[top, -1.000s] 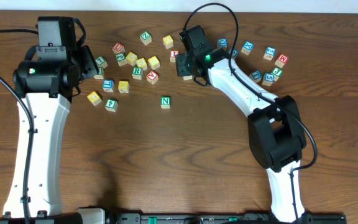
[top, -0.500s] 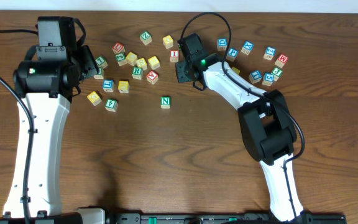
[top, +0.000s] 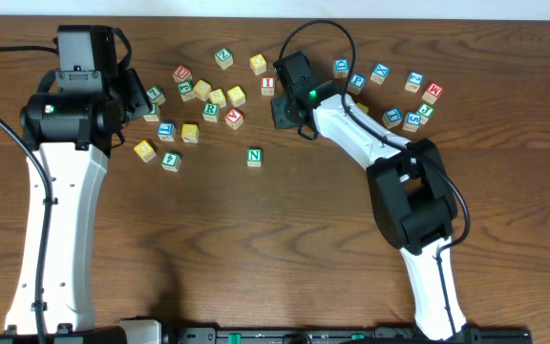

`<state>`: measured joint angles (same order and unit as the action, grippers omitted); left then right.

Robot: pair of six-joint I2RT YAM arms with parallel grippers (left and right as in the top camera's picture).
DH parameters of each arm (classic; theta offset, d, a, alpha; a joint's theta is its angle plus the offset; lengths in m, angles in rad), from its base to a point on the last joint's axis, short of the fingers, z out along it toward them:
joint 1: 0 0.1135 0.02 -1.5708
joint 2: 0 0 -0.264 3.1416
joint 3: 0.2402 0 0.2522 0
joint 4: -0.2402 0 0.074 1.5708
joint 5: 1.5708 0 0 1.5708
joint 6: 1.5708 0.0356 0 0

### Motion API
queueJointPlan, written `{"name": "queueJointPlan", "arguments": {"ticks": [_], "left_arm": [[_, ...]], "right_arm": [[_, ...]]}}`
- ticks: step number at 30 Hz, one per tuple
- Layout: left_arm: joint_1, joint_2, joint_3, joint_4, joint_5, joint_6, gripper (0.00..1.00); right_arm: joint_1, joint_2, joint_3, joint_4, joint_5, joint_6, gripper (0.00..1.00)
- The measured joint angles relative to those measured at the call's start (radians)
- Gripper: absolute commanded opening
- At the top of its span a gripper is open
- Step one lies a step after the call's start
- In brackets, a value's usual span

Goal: Spell out NEURIPS
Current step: 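Carry the red E block left and place it right of the N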

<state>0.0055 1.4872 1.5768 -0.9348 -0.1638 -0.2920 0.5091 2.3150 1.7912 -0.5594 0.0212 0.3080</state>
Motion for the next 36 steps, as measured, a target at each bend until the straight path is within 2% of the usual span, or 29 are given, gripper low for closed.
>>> {"name": "queueJointPlan", "arguments": {"ticks": [12, 36], "left_arm": [[0.000, 0.000, 0.000, 0.000, 0.000, 0.000, 0.66], [0.000, 0.000, 0.000, 0.003, 0.000, 0.000, 0.66]], "right_arm": [[0.003, -0.041, 0.000, -0.261, -0.089, 0.111, 0.18], [0.091, -0.041, 0.000, -0.254, -0.045, 0.212, 0.20]]}}
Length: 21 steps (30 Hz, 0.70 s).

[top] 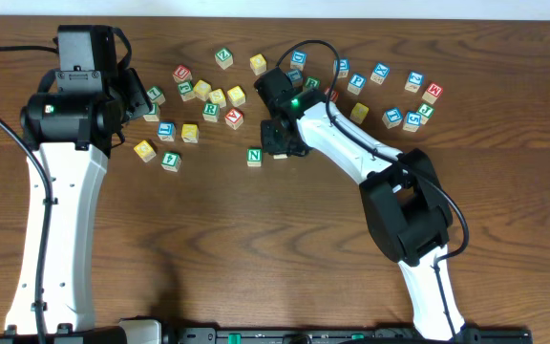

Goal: Spell out NEURIPS
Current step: 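Carry the red E block left and place it right of the N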

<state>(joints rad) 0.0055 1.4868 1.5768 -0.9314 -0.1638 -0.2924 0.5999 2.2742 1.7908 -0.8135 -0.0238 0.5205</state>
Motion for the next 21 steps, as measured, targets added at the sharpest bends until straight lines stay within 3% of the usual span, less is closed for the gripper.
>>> {"name": "queueJointPlan", "arguments": {"ticks": [21], "left_arm": [[0.000, 0.000, 0.000, 0.000, 0.000, 0.000, 0.66]], "right_arm": [[0.006, 0.000, -0.001, 0.019, 0.062, 0.025, 0.38]]}}
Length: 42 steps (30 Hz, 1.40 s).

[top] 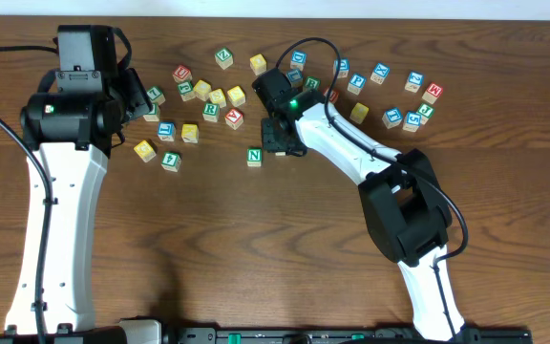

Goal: Spell out NEURIPS
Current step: 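Carry the red E block left and place it right of the N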

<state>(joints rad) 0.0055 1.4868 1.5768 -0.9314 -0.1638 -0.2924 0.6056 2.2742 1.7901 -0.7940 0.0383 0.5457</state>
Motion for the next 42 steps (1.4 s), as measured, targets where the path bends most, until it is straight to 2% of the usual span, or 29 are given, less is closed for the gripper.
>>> {"name": "queueJointPlan", "arguments": {"ticks": [10, 20, 32, 42], "left_arm": [[0.000, 0.000, 0.000, 0.000, 0.000, 0.000, 0.66], [0.000, 0.000, 0.000, 0.000, 0.000, 0.000, 0.66], [0.038, 0.000, 0.000, 0.016, 0.000, 0.000, 0.66], [0.043, 0.000, 0.000, 0.015, 0.000, 0.000, 0.66]], "right_arm": [[0.000, -0.008, 0.003, -0.002, 0.000, -0.024, 0.41], [0.015, -0.079, 0.048, -0.002, -0.061, -0.124, 0.11], [0.157, -0.056, 0.048, -0.003, -0.214, -0.253, 0.14], [0.164, 0.023, 0.049, -0.040, -0.223, -0.261, 0.13]]}}
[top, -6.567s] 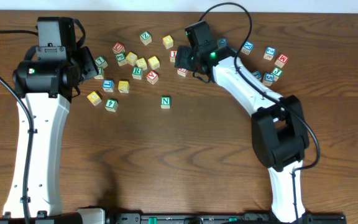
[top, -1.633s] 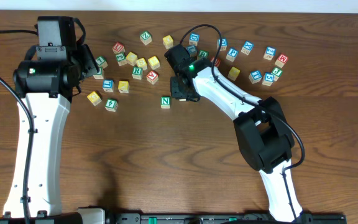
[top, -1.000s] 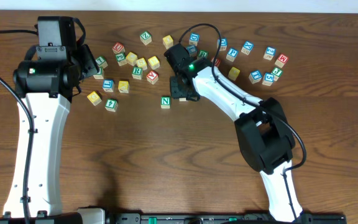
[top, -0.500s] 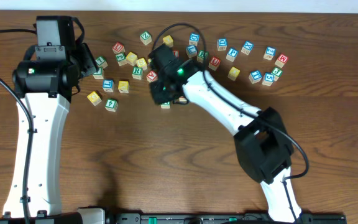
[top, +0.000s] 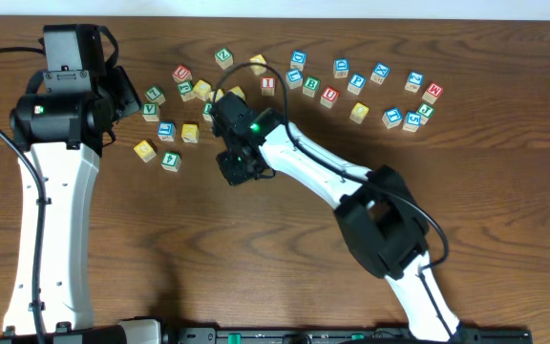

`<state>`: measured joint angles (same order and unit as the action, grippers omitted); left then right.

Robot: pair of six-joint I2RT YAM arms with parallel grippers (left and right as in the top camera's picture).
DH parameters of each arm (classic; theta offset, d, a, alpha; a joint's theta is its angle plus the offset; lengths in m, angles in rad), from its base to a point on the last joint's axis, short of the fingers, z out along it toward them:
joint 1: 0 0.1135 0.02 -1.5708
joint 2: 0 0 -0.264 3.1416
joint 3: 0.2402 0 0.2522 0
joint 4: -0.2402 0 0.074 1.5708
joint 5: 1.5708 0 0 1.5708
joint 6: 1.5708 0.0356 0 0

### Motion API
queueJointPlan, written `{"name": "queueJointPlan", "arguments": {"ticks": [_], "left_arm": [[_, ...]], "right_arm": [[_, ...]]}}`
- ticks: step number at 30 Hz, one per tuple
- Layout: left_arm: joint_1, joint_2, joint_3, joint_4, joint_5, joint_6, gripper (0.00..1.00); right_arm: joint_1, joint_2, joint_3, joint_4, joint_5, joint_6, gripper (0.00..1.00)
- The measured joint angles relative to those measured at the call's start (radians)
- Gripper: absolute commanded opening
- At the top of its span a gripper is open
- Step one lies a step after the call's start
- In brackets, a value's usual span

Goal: Spell out NEURIPS
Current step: 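Carry the red E block left and place it right of the N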

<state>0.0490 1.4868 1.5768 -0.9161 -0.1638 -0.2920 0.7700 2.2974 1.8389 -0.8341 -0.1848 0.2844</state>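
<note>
Lettered wooden blocks lie scattered across the back of the brown table [top: 275, 248]. Among them are a red I block [top: 268, 84], a green B block [top: 311, 86], a red U block [top: 329, 95] and a blue P block [top: 356, 83]. My right gripper [top: 237, 168] reaches far left and points down at the table, in front of the left cluster. No N block shows, and the gripper and arm cover that patch. The overhead view does not show how its jaws stand. My left gripper [top: 127, 96] hangs at the back left beside a green V block [top: 150, 112].
A left cluster of yellow, green and blue blocks [top: 190, 133] sits just behind and left of the right gripper. A right group [top: 412, 121] lies near the back right. The right arm's white links [top: 313, 172] stretch diagonally across the middle.
The right gripper has moved left and toward the front, from beside the N block to the spot left of where it lay. The N block no longer shows. The left arm has shifted slightly left.
The right gripper was first at the back, near the I block. It then stood low just right of the green N block in the middle and stayed there. Now it is further left and the N block is out of sight.
</note>
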Motion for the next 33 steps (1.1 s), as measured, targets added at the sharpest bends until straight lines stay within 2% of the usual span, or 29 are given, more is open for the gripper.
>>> {"name": "queueJointPlan", "arguments": {"ticks": [16, 27, 33], "left_arm": [[0.000, 0.000, 0.000, -0.004, 0.000, 0.000, 0.66], [0.000, 0.000, 0.000, -0.004, 0.000, 0.000, 0.66], [0.000, 0.000, 0.000, -0.004, 0.000, 0.000, 0.66]], "right_arm": [[-0.029, 0.013, 0.000, 0.020, 0.142, 0.063, 0.12], [-0.029, 0.013, 0.000, 0.005, 0.161, 0.071, 0.12], [-0.030, 0.013, 0.000, -0.011, 0.163, 0.072, 0.09]]}}
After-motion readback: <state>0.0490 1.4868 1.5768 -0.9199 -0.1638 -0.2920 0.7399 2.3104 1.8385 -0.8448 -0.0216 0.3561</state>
